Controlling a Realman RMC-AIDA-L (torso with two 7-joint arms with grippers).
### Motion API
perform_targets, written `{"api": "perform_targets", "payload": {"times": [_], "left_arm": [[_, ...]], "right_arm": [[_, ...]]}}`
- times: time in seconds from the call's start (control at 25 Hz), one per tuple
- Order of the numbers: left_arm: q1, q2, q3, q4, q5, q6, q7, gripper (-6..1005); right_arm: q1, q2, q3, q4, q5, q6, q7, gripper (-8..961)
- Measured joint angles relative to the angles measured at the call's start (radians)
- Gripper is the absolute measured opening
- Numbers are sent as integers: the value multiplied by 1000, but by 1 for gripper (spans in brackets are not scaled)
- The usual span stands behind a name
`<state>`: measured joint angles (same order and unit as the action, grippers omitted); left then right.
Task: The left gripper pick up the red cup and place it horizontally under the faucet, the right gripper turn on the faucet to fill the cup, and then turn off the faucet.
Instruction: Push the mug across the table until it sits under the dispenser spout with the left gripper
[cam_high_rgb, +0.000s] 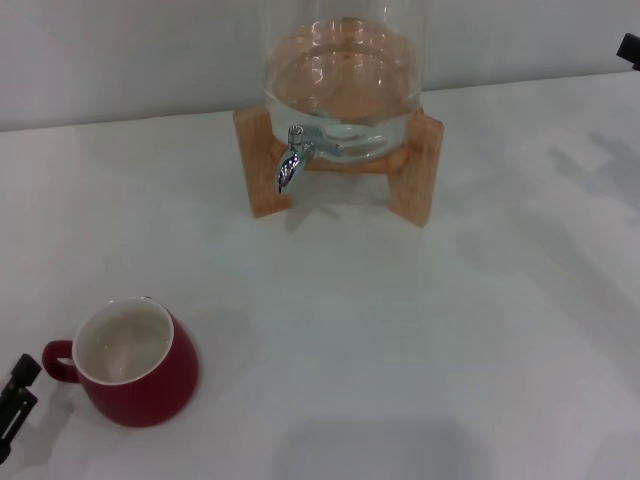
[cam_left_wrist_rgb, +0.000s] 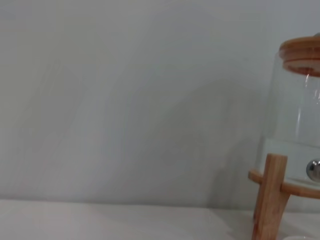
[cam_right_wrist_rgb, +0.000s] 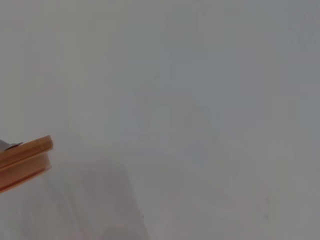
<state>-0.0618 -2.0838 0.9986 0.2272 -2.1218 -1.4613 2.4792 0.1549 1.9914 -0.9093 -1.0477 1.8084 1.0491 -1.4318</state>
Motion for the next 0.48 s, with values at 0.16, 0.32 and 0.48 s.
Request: {"api": "perform_targets", "payload": {"times": [0.16,0.32,0.48], "left_arm": [[-12,1,1,-10,3,17,2,649],[-15,1,6,-11,6,31,3,649],[-15,1,6,-12,7,32,3,650]], "right_arm": [[0,0,0,0,0,0,0,781],[0,1,0,0,0,0,0,781],[0,1,1,0,0,0,1,781]]}}
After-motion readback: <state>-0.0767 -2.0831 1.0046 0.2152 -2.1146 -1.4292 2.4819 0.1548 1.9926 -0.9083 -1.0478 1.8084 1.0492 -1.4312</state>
